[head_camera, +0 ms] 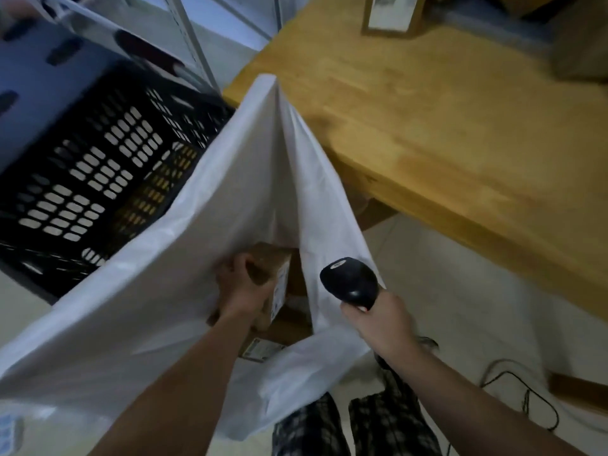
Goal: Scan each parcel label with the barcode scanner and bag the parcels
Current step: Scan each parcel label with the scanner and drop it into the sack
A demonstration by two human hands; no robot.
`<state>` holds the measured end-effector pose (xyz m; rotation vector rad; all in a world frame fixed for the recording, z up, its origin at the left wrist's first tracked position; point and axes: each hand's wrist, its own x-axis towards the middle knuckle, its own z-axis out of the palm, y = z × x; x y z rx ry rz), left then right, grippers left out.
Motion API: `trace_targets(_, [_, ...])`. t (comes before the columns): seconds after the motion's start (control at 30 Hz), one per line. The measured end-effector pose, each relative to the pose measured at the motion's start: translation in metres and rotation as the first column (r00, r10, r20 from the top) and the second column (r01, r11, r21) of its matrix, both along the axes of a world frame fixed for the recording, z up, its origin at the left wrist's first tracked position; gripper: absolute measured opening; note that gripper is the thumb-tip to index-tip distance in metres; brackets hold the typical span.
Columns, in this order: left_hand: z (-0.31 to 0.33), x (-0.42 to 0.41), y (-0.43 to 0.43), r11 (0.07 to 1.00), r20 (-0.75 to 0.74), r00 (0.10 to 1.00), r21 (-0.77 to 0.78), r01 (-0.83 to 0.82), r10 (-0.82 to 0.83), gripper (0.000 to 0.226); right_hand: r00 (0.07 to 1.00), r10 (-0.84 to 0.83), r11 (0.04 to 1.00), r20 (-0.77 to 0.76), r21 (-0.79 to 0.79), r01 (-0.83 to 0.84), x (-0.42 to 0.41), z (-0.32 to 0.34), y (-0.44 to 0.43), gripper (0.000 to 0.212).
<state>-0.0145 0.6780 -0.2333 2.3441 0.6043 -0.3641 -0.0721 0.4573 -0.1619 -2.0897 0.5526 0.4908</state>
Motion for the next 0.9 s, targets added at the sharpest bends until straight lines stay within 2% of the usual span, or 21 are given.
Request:
trace_targets(0.1, [-0.048,0.022,-0.012,0.999,0.079,0.996,0.029,-0.033,0.031,0.057,0.999,0.026,0.999,0.021,-0.047,-0.025,0.011,-0.024,0.008,0.030])
trace_targets(0.23, [-0.101,0.055,-0.031,0.981,0.201,0.969,0.157,0.115,-0.146,0.062,0.994,0.042,0.998,0.098,-0.047,-0.037,0.030,-0.057,0.015,0.020])
trace_targets(0.33, [-0.129,0.079,-0.043,0.927,0.164,0.934,0.262,0.269,-0.318,0.060,0.982,0.021,0.998,0.189,-0.055,-0.011,0.037,-0.078,0.012,0.027])
trace_targets(0.43, [-0.147,0.089,-0.045,0.920,0.058,0.933,0.198,0.337,-0.354,0.049,0.975,0.022,0.994,0.219,-0.110,0.002,0.039,-0.088,0.006,0.031])
trace_targets(0.47, [-0.149,0.089,-0.044,0.909,0.077,0.918,0.192,0.370,-0.390,0.045,0.975,0.027,0.992,0.222,-0.127,0.001,0.039,-0.090,0.004,0.031])
trace_targets(0.53, [-0.140,0.081,-0.042,0.864,0.083,0.879,0.249,0.438,-0.470,0.041,0.975,0.034,0.988,0.219,-0.155,0.001,0.037,-0.089,0.002,0.029])
trace_targets(0.63, [-0.114,0.062,-0.033,0.862,0.058,0.886,0.272,0.429,-0.459,0.042,0.980,0.003,0.992,0.197,-0.126,0.022,0.032,-0.078,0.003,0.038])
trace_targets(0.73, [-0.082,0.044,-0.025,0.874,0.027,0.901,0.258,0.412,-0.433,0.045,0.983,-0.035,0.993,0.178,-0.109,0.055,0.028,-0.062,0.004,0.022])
trace_targets(0.8, [-0.050,0.035,-0.027,0.866,-0.005,0.896,0.257,0.429,-0.443,0.046,0.983,-0.052,0.994,0.176,-0.086,0.069,0.024,-0.046,0.005,0.034])
trace_targets(0.9, [0.000,0.021,-0.037,0.832,0.087,0.857,0.310,0.461,-0.508,0.042,0.979,-0.081,0.996,0.185,-0.030,0.089,0.020,-0.015,0.004,0.034])
